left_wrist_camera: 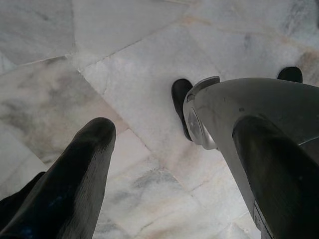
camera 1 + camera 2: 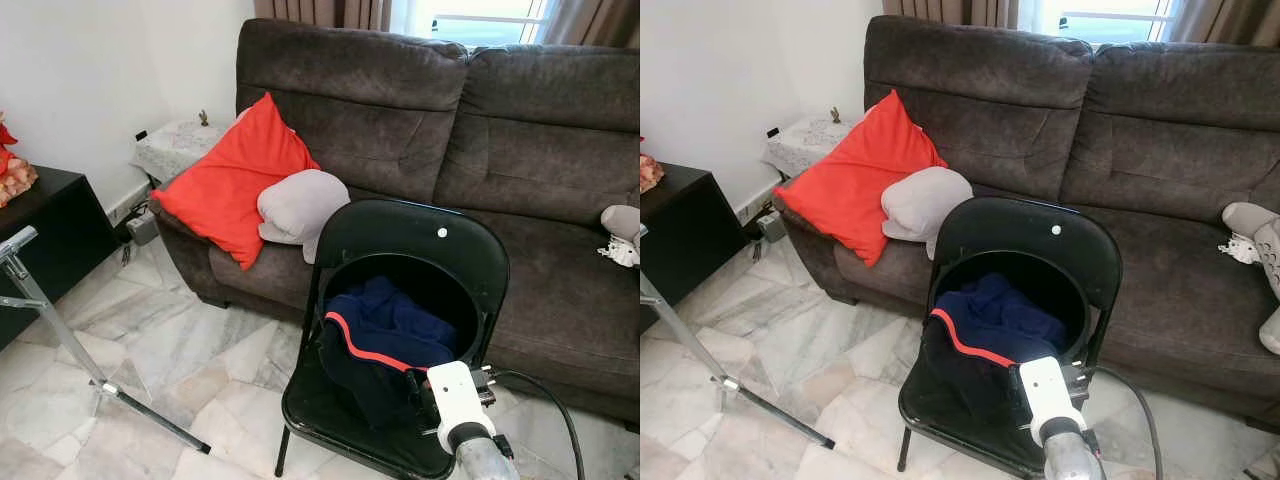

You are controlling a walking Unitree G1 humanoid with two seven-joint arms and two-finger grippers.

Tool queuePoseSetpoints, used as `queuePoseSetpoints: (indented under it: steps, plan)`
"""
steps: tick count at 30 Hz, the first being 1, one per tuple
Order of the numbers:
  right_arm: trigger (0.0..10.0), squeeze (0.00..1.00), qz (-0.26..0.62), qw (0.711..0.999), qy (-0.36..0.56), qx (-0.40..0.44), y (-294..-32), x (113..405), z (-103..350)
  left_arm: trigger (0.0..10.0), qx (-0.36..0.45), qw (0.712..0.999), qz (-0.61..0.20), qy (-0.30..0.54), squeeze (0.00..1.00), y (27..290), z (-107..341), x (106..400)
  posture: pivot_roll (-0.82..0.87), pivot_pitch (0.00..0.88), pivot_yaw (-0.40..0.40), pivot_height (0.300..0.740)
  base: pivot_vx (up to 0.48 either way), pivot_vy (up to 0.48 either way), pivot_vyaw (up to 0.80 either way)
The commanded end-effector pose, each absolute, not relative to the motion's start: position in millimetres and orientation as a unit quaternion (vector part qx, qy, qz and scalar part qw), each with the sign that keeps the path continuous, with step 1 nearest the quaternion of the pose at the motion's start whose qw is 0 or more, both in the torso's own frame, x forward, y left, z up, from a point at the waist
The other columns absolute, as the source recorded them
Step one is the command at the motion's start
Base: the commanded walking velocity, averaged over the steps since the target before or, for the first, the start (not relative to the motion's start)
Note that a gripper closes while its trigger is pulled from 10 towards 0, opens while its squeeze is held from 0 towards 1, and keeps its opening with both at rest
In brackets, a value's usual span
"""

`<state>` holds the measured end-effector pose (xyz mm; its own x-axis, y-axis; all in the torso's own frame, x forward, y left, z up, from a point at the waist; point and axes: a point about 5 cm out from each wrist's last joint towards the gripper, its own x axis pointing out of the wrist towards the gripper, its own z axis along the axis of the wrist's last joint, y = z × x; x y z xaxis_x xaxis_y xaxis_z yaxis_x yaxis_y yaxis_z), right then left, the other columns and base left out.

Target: Hang hanger

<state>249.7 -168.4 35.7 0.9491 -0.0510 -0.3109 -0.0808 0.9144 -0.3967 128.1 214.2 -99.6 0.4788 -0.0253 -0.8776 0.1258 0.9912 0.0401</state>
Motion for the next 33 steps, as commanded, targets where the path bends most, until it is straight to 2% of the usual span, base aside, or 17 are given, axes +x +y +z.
queuePoseSetpoints:
  steps: [1, 2, 6, 13, 16, 20, 23, 29, 33]
  plan:
    - [10.0, 0.00, -0.020, 0.963, 0.144, -0.228, -175, 248, 38, 10.0, 0.061, 0.852, -0.046, 0.518, 0.00, 219, -101, 121, -0.04, 0.034, 0.059, 0.740, 0.000, 0.000, 0.00]
    - [10.0, 0.00, -0.040, 0.967, 0.108, -0.227, -177, 252, 50, 10.0, 0.061, 0.852, -0.045, 0.518, 0.00, 219, -101, 121, -0.04, 0.034, 0.059, 0.740, 0.000, 0.000, 0.00]
    - [10.0, 0.00, -0.062, 0.974, 0.056, -0.211, -178, 256, 67, 10.0, 0.062, 0.852, -0.044, 0.518, 0.00, 219, -101, 121, -0.04, 0.034, 0.059, 0.740, 0.000, 0.000, 0.00]
    - [10.0, 0.00, -0.057, 0.978, 0.026, -0.201, -172, 258, 72, 10.0, 0.061, 0.852, -0.045, 0.519, 0.00, 219, -101, 121, -0.04, 0.028, 0.060, 0.740, 0.000, 0.000, 0.00]
    - [10.0, 0.00, -0.043, 0.976, 0.047, -0.209, -169, 259, 66, 10.0, 0.061, 0.852, -0.046, 0.518, 0.00, 219, -101, 121, -0.04, 0.027, 0.059, 0.740, 0.000, 0.000, 0.00]
    - [10.0, 0.00, -0.028, 0.961, 0.131, -0.243, -171, 259, 46, 10.0, 0.060, 0.852, -0.047, 0.518, 0.00, 219, -101, 121, -0.04, 0.026, 0.060, 0.740, 0.000, 0.000, 0.00]
    - [10.0, 0.00, -0.018, 0.956, 0.173, -0.237, -172, 258, 37, 10.0, 0.060, 0.851, -0.048, 0.519, 0.00, 219, -101, 121, -0.04, 0.027, 0.061, 0.740, 0.000, 0.000, 0.00]
    - [10.0, 0.00, -0.007, 0.954, 0.189, -0.232, -170, 258, 35, 10.0, 0.060, 0.851, -0.048, 0.520, 0.00, 219, -101, 121, -0.04, 0.028, 0.062, 0.740, 0.000, 0.000, 0.00]
    - [10.0, 0.00, -0.018, 0.963, 0.137, -0.233, -169, 264, 50, 10.0, 0.061, 0.851, -0.048, 0.520, 0.00, 220, -101, 121, -0.04, 0.029, 0.063, 0.740, 0.000, 0.000, 0.00]
